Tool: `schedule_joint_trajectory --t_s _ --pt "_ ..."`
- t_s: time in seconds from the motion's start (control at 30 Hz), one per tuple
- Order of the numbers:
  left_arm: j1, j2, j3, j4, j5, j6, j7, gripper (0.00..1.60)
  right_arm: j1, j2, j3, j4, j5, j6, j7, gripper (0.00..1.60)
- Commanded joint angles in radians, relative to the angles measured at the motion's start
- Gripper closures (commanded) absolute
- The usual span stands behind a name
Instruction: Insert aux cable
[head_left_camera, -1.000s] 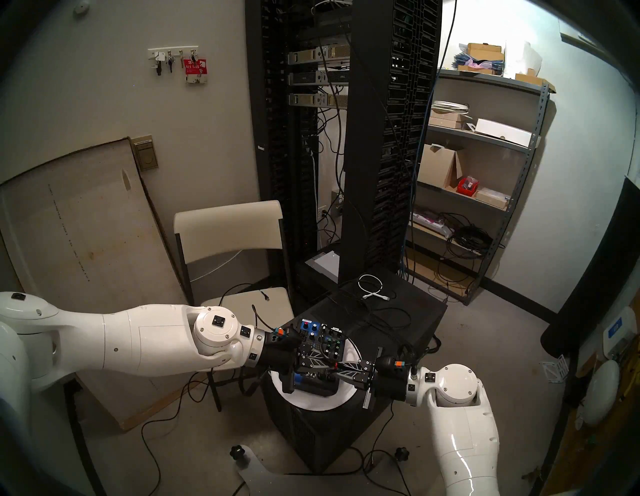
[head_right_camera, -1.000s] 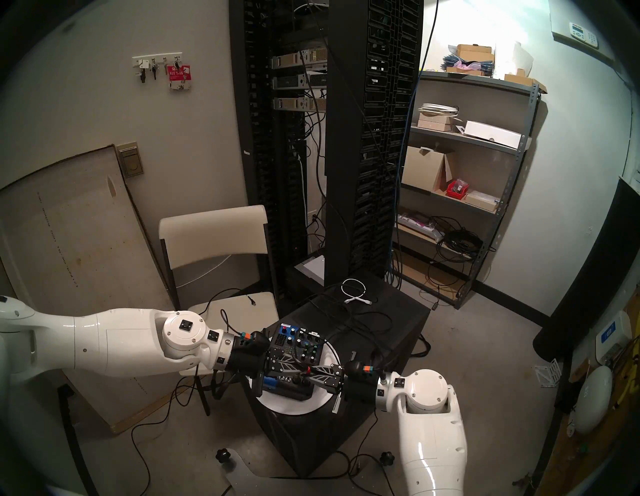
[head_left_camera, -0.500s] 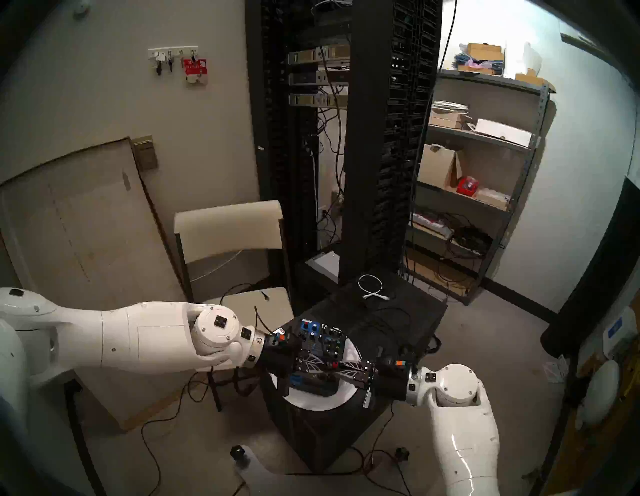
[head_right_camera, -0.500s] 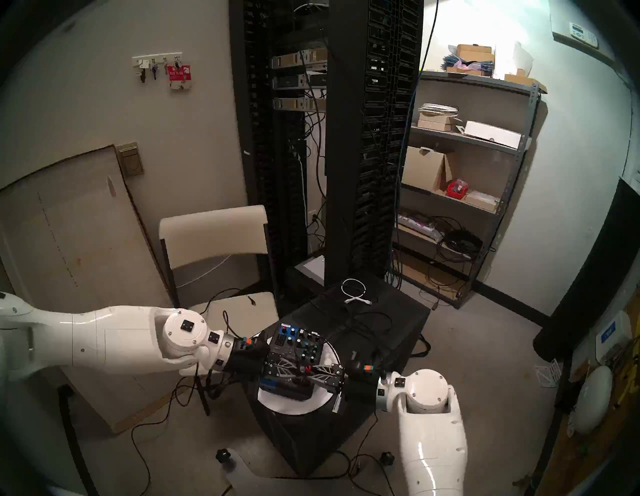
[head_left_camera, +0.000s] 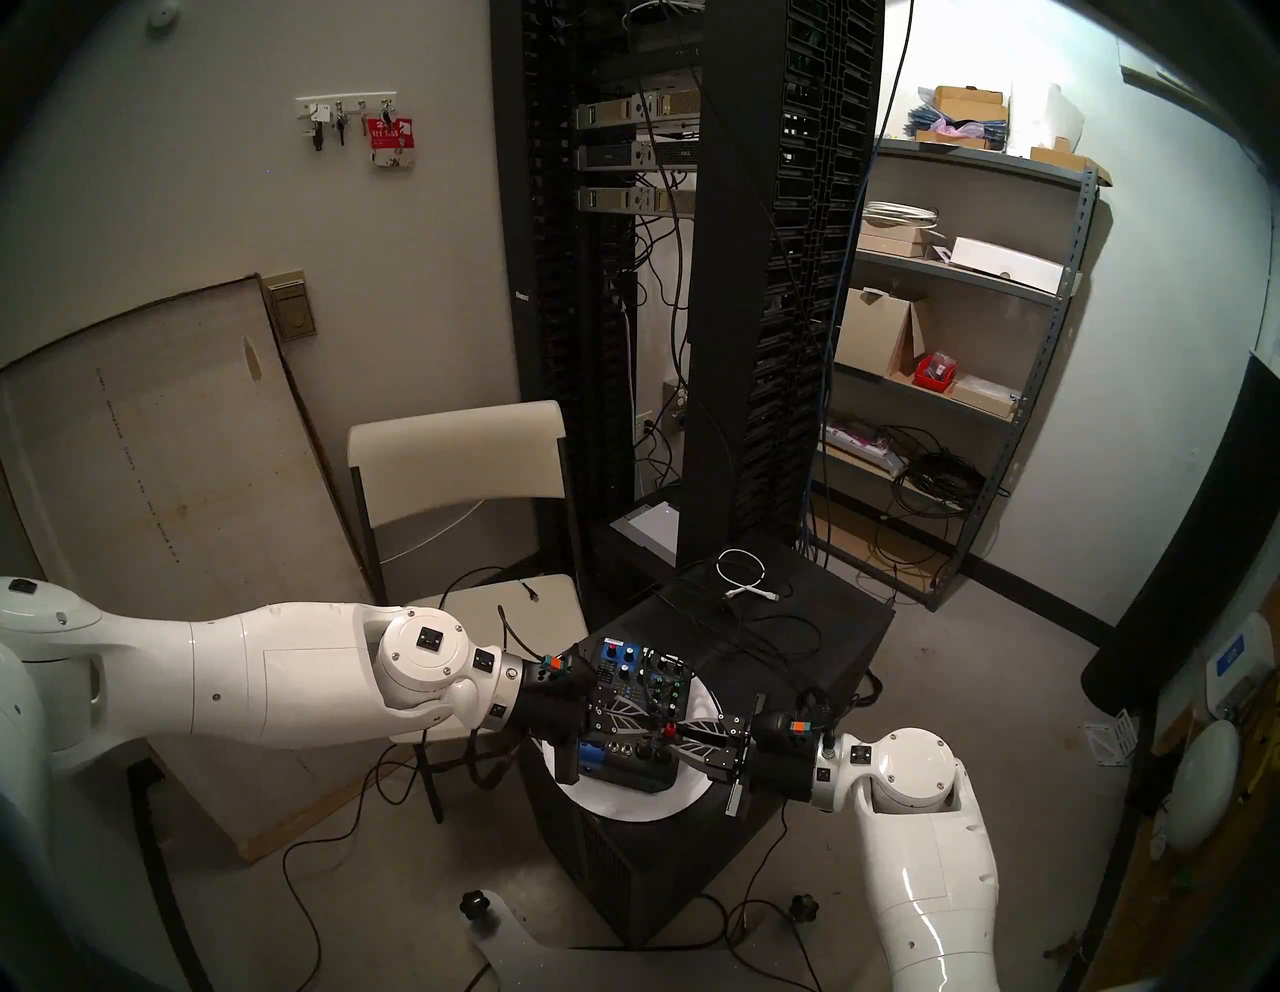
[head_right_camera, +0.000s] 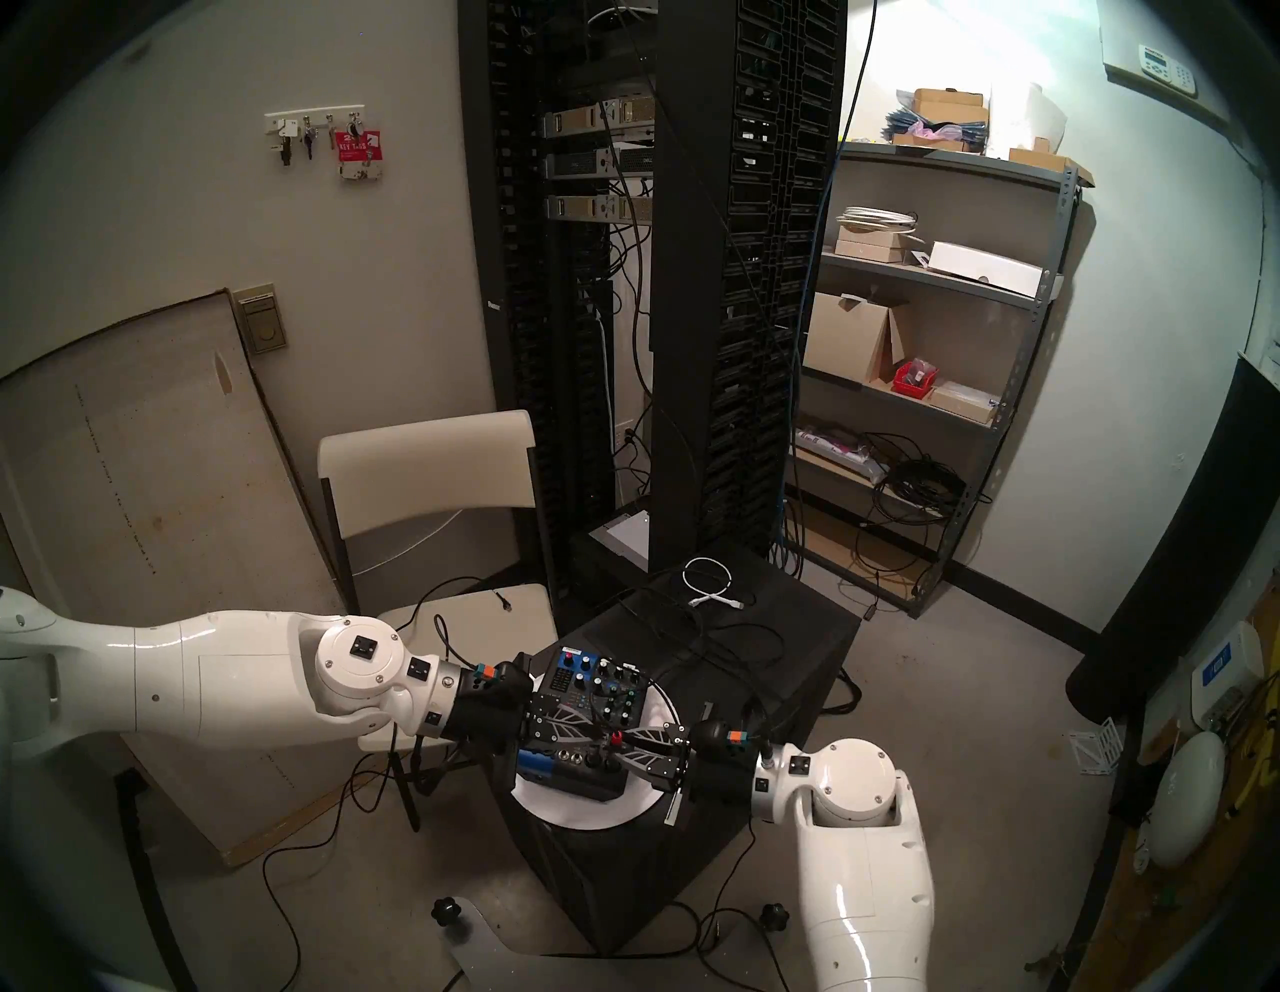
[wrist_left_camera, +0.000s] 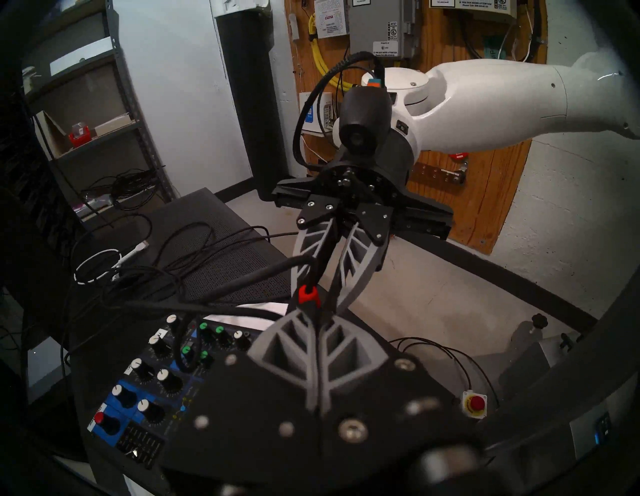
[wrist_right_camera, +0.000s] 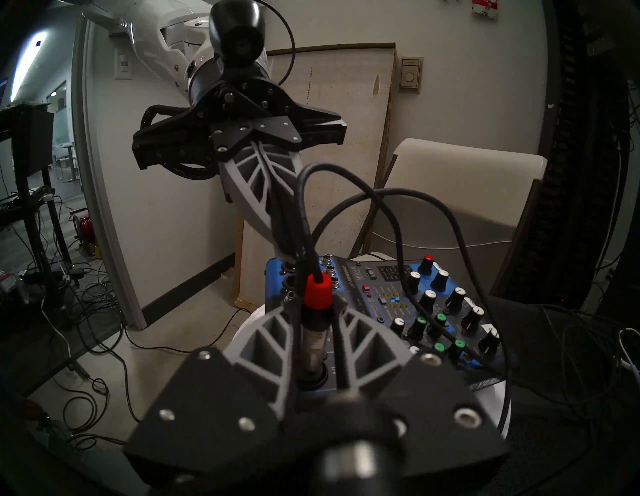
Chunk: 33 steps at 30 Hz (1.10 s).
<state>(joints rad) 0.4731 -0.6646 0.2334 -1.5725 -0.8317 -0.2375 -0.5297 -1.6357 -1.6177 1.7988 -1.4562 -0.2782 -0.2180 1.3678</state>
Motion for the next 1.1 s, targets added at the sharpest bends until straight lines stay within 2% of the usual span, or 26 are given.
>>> schedule_joint_trajectory --t_s 0.0,0.2,0.23,0.27,0.37,0.43,0.47,0.63,0.87,1.07 --pt "-0.009 0.050 -0.012 -0.036 -0.015 -0.015 -0.001 1.60 -0.001 -0.003 0.002 -0.017 0.017 0.004 0.013 0.95" --pt "-0.008 0.074 -0.013 -0.041 -0.023 -0.018 0.000 1.60 -0.003 -0.002 0.001 -0.029 0.030 0.010 0.024 0.87" --pt "-0.008 0.075 -0.013 -0.040 -0.023 -0.019 0.000 1.60 -0.004 -0.002 0.001 -0.033 0.032 0.013 0.026 0.67" --pt "-0.008 0.077 -0.013 -0.040 -0.025 -0.020 0.002 1.60 -0.004 -0.003 0.001 -0.036 0.033 0.014 0.029 0.55" --pt "-0.007 0.080 -0.014 -0.039 -0.027 -0.021 0.006 1.60 -0.005 -0.002 -0.001 -0.042 0.039 0.015 0.034 0.54" --pt "-0.008 0.083 -0.014 -0.033 -0.030 -0.026 0.009 1.60 -0.006 -0.003 0.000 -0.048 0.041 0.018 0.037 0.45" --pt "-0.009 0.084 -0.015 -0.031 -0.031 -0.027 0.008 1.60 -0.007 -0.001 -0.001 -0.049 0.042 0.019 0.036 0.24" --pt "-0.013 0.090 -0.015 -0.028 -0.033 -0.028 0.006 1.60 -0.009 -0.002 0.002 -0.057 0.043 0.019 0.034 0.23" --pt "-0.020 0.101 -0.020 -0.013 -0.042 -0.031 0.010 1.60 -0.003 0.009 0.042 -0.067 0.039 0.025 0.031 0.19" --pt "-0.026 0.104 -0.029 0.011 -0.054 -0.037 0.010 1.60 0.000 0.016 0.069 -0.074 0.034 0.028 0.030 0.09"
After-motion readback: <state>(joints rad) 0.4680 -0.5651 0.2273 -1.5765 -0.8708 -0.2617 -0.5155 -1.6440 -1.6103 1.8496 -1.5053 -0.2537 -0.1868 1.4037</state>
